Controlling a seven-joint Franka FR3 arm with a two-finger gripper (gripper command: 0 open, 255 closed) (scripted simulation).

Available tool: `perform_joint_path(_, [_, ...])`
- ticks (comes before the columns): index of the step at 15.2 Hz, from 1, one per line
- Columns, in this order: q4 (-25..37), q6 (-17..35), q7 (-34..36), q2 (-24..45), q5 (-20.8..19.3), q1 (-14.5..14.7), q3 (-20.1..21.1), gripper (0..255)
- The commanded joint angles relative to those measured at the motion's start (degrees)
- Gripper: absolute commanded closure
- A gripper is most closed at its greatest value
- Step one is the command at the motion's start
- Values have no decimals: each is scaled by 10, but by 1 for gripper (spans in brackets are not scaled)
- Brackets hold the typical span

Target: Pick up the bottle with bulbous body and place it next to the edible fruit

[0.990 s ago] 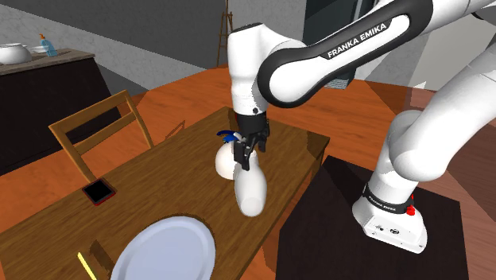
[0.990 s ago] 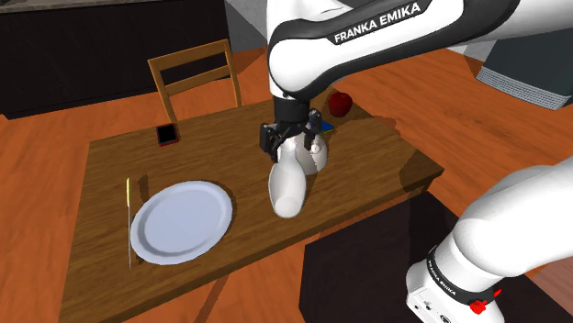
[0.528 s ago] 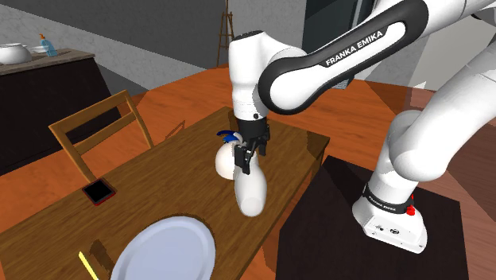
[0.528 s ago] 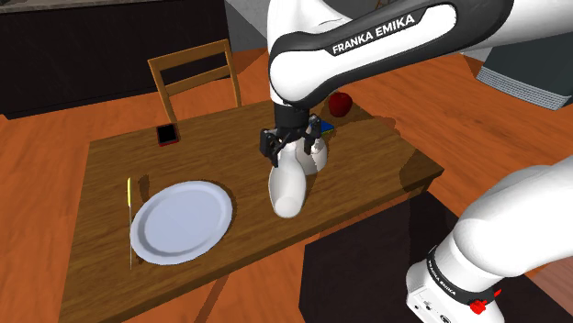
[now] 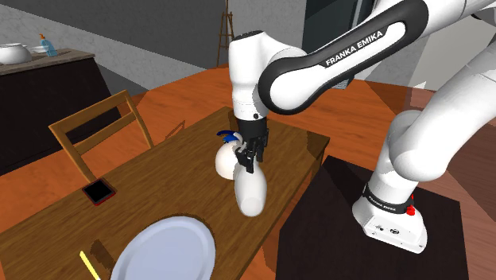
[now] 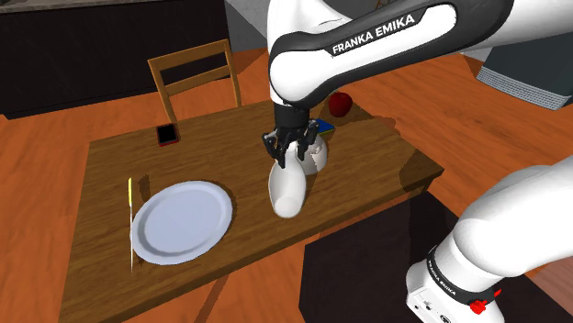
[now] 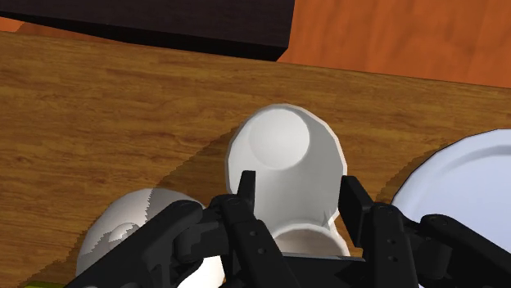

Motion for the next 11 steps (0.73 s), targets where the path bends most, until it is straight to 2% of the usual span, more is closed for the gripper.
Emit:
perform_joint_path(1, [0,0,0,0,0,0,0,255])
perform_joint_path(5, [0,0,0,0,0,0,0,255])
perform_joint_path(11, [33,-50,-1,-17,-1,0,-9,255])
